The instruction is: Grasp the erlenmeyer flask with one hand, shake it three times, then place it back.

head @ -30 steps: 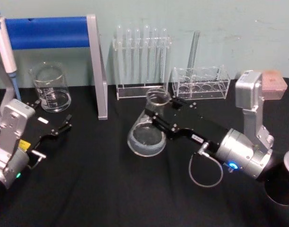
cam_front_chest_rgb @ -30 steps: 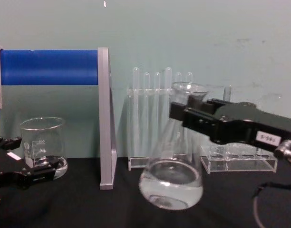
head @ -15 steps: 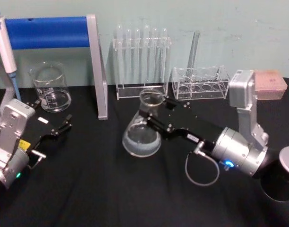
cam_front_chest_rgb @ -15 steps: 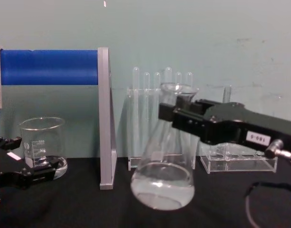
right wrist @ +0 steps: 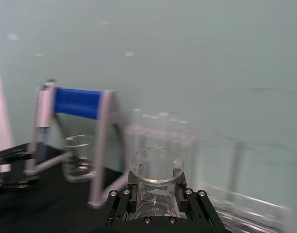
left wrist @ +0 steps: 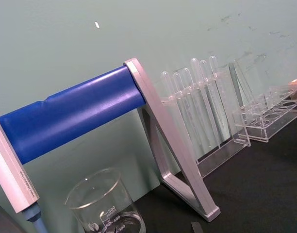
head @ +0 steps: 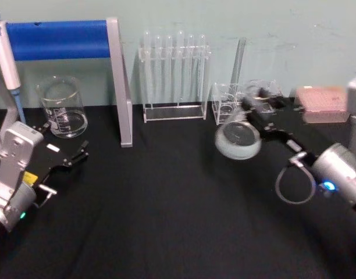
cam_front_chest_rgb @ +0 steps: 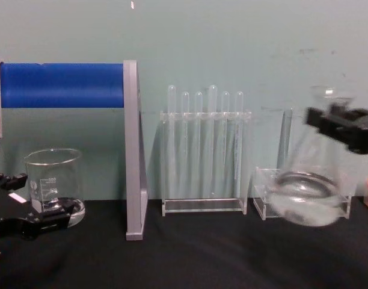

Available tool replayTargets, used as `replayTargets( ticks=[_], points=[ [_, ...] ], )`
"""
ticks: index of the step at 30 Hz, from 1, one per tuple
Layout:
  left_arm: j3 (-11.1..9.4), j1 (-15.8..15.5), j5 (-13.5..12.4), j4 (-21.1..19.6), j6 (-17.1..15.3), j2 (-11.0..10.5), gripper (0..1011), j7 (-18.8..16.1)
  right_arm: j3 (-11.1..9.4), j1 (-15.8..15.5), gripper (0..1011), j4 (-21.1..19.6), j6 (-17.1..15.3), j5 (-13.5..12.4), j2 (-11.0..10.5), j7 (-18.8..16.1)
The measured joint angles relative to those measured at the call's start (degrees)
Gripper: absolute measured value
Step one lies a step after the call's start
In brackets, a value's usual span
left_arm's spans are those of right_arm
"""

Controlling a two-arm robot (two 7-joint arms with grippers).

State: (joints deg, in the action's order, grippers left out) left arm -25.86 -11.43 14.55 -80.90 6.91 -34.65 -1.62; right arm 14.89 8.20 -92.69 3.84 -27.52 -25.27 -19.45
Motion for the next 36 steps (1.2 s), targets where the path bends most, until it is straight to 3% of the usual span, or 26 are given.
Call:
replayTargets(
  ticks=[3, 6, 12, 19, 25, 31, 36],
  points=[
    [0.0, 0.0, 0.0, 0.0, 0.0, 0.0, 1001, 0.0, -2.1, -1.6, 448, -0.9, 0.0, 0.3, -0.3, 2.0],
    [0.0, 0.0, 0.0, 0.0, 0.0, 0.0, 1001, 0.0, -5.6, -4.3, 448, -2.5, 0.0, 0.9, -0.6, 5.1],
    [0.0, 0.0, 0.0, 0.0, 0.0, 0.0, 1001, 0.0, -9.8, -8.1, 448, -4.6, -0.1, 1.8, -0.7, 8.6],
    [0.0, 0.0, 0.0, 0.0, 0.0, 0.0, 1001, 0.0, -11.8, -9.6, 448, -5.7, -0.8, 2.5, -0.3, 9.7],
    [0.0, 0.0, 0.0, 0.0, 0.0, 0.0, 1001, 0.0, -10.8, -8.2, 448, -4.8, -1.4, 3.0, 0.4, 7.7],
    [0.0, 0.0, 0.0, 0.0, 0.0, 0.0, 1001, 0.0, -7.5, -4.9, 448, -2.6, -2.1, 3.4, 1.6, 3.1],
    [0.0, 0.0, 0.0, 0.0, 0.0, 0.0, 1001, 0.0, -2.8, -1.5, 448, -0.4, -2.6, 3.3, 2.4, -2.1]
  ],
)
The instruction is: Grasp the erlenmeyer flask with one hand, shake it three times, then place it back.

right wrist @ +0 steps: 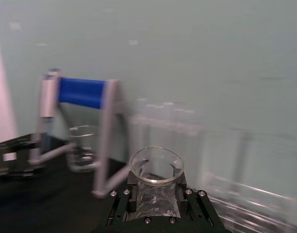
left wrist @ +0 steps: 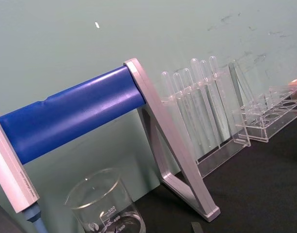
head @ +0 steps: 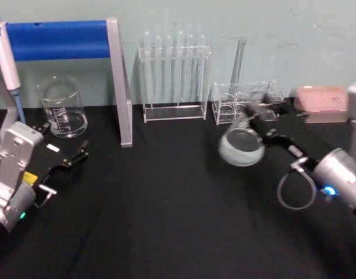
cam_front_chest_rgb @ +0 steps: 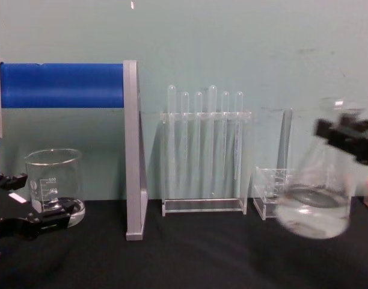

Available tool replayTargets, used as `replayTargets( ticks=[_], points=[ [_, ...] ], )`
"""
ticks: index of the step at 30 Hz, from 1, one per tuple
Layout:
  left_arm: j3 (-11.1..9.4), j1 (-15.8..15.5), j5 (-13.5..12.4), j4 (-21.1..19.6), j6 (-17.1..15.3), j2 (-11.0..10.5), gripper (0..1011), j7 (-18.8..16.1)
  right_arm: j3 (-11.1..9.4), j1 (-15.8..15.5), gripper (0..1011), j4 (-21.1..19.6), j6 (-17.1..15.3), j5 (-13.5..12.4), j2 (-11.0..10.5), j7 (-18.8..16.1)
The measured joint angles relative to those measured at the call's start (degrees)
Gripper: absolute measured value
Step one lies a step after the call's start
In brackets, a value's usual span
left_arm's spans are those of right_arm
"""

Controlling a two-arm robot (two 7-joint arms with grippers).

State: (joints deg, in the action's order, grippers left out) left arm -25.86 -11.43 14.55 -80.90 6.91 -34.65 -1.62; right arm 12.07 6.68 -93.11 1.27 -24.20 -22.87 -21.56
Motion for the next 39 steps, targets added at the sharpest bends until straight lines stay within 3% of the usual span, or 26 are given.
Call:
replayTargets(
  ticks=[7, 15, 39],
  points=[
    [0.0, 0.0, 0.0, 0.0, 0.0, 0.0, 1001, 0.0, 5.9, 3.6, 448, 2.1, -0.3, -1.0, 0.5, -5.7],
    [0.0, 0.0, 0.0, 0.0, 0.0, 0.0, 1001, 0.0, 9.1, 5.6, 448, 3.5, -0.2, -1.9, 0.3, -8.0],
    [0.0, 0.0, 0.0, 0.0, 0.0, 0.0, 1001, 0.0, 11.6, 7.4, 448, 5.8, 0.7, -3.3, -1.7, -8.3]
  ],
)
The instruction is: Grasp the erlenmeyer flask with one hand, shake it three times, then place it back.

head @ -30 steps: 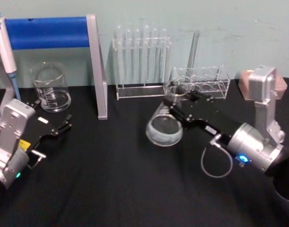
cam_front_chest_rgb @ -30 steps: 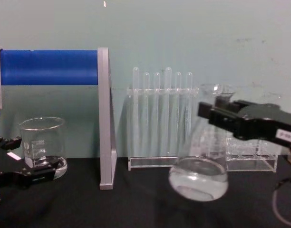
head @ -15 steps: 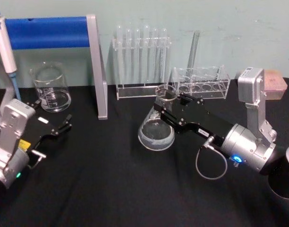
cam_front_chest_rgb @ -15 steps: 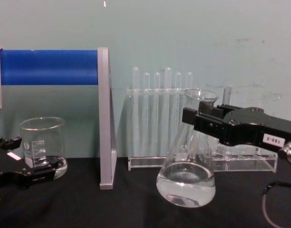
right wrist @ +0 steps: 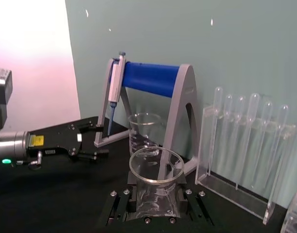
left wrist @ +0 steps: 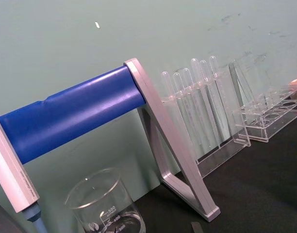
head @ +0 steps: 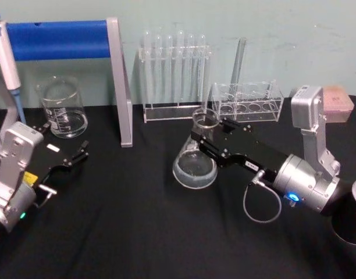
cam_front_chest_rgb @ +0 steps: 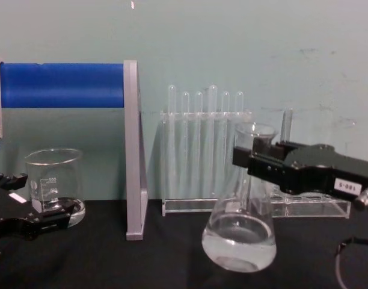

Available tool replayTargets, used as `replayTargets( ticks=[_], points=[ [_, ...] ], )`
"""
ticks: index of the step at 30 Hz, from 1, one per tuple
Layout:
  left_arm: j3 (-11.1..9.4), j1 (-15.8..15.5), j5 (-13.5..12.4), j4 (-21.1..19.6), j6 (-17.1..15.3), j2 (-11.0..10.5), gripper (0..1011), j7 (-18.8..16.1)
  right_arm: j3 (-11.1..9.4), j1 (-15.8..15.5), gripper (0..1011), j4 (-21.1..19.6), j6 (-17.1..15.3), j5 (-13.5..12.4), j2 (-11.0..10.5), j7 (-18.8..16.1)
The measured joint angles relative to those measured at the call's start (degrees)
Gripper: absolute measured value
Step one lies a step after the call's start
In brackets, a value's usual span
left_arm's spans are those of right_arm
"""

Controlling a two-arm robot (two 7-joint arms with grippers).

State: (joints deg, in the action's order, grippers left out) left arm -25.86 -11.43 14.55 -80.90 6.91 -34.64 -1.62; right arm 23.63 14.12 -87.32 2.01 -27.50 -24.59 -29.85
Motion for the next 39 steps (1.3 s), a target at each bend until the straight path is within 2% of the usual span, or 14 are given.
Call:
replayTargets(
  ticks=[15, 39],
  points=[
    [0.0, 0.0, 0.0, 0.0, 0.0, 0.0, 1001, 0.0, 1.3, 0.3, 448, 3.4, 1.5, 1.5, -0.5, -1.0],
    [0.0, 0.0, 0.0, 0.0, 0.0, 0.0, 1001, 0.0, 3.5, 2.2, 448, 7.2, 2.4, 2.1, -0.2, -4.2]
  ],
)
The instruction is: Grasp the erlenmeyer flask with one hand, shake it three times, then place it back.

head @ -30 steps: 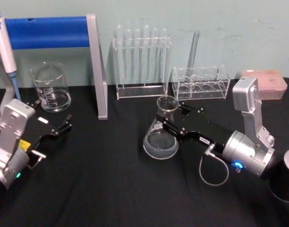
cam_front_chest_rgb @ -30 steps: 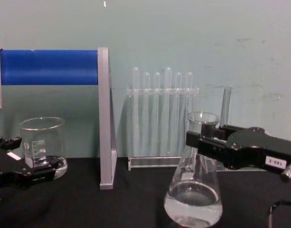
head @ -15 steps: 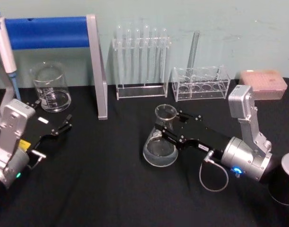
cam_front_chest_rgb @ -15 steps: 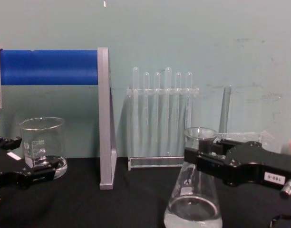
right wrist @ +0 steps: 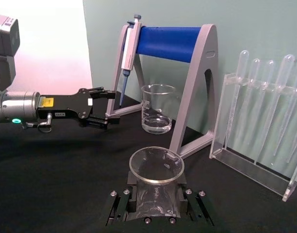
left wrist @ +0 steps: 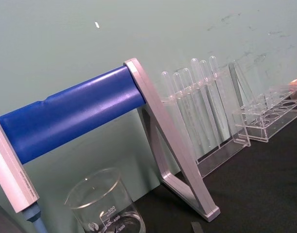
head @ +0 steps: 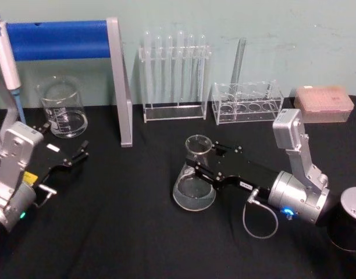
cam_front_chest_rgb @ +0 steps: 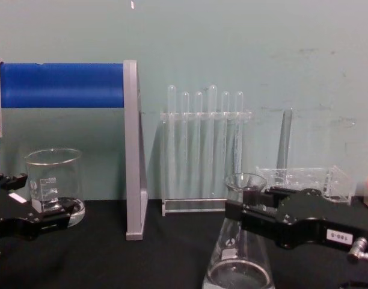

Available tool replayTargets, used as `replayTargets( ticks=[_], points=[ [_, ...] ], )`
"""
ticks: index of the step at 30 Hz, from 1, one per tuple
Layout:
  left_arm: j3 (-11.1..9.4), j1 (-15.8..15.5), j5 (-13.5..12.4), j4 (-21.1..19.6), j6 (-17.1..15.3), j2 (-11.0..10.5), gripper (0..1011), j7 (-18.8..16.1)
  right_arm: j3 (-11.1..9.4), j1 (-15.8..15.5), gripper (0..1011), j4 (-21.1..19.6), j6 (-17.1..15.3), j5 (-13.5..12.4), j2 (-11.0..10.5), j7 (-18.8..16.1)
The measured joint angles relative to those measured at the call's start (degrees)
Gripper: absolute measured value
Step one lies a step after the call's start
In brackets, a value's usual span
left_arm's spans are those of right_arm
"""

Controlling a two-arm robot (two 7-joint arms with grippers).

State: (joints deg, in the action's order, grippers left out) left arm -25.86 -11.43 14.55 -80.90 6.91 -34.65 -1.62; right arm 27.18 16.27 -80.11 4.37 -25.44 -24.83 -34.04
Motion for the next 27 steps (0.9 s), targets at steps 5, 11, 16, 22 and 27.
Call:
replayTargets(
  ticks=[5, 11, 16, 22, 27],
  points=[
    [0.0, 0.0, 0.0, 0.0, 0.0, 0.0, 1001, 0.0, 0.5, 0.5, 448, 0.7, -0.1, 0.2, 0.1, -0.4],
    [0.0, 0.0, 0.0, 0.0, 0.0, 0.0, 1001, 0.0, 0.9, 0.7, 448, 1.1, -0.1, 0.3, 0.1, -0.7],
    [0.0, 0.0, 0.0, 0.0, 0.0, 0.0, 1001, 0.0, 1.1, 0.9, 448, 1.2, -0.1, 0.3, 0.1, -0.8],
    [0.0, 0.0, 0.0, 0.0, 0.0, 0.0, 1001, 0.0, 1.2, 0.9, 448, 1.2, -0.1, 0.3, 0.1, -0.9],
    [0.0, 0.0, 0.0, 0.0, 0.0, 0.0, 1001, 0.0, 1.3, 1.0, 448, 1.3, -0.2, 0.3, 0.1, -1.0]
  ],
)
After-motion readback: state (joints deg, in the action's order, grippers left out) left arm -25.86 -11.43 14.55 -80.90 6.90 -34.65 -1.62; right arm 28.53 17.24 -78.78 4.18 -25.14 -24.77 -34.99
